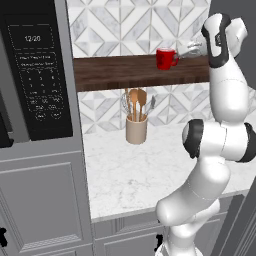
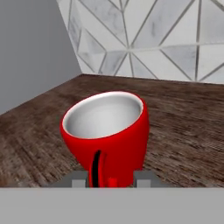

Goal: Gather all objects into one cabinet and sort the glasses and bowls to opposite sides.

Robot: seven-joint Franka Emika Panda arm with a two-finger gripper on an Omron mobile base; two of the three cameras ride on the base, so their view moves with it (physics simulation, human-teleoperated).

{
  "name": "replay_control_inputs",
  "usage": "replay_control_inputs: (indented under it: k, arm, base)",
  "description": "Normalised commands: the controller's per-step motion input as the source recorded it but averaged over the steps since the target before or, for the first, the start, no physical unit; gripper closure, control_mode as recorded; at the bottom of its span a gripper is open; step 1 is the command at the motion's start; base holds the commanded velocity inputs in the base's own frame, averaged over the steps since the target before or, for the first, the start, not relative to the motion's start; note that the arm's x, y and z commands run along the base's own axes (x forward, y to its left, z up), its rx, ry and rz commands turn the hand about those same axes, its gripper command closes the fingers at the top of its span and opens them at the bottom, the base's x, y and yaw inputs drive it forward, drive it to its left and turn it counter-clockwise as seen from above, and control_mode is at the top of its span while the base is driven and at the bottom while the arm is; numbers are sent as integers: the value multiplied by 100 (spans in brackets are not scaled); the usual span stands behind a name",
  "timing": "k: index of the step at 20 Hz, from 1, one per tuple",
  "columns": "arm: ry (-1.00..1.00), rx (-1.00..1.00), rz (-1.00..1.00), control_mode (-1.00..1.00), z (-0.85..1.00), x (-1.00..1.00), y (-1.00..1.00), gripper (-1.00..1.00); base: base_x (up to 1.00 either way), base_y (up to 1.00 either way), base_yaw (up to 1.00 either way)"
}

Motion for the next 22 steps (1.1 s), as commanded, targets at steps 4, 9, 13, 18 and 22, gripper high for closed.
replay_control_inputs:
  k: [4, 9, 13, 18, 22]
  arm:
    - [0, 0, 0, -100, 0, 0, 0, 100]
    - [-2, 1, 0, -100, 3, -6, 0, 100]
    - [-11, 5, 3, -100, 31, -41, 0, 100]
    - [-14, 2, 7, -100, 34, -69, 0, 100]
    - [-20, 0, 4, -100, 31, -86, 12, 100]
  base:
    - [0, 0, 0]
    - [0, 0, 0]
    - [0, 0, 0]
    - [0, 0, 0]
    - [0, 0, 0]
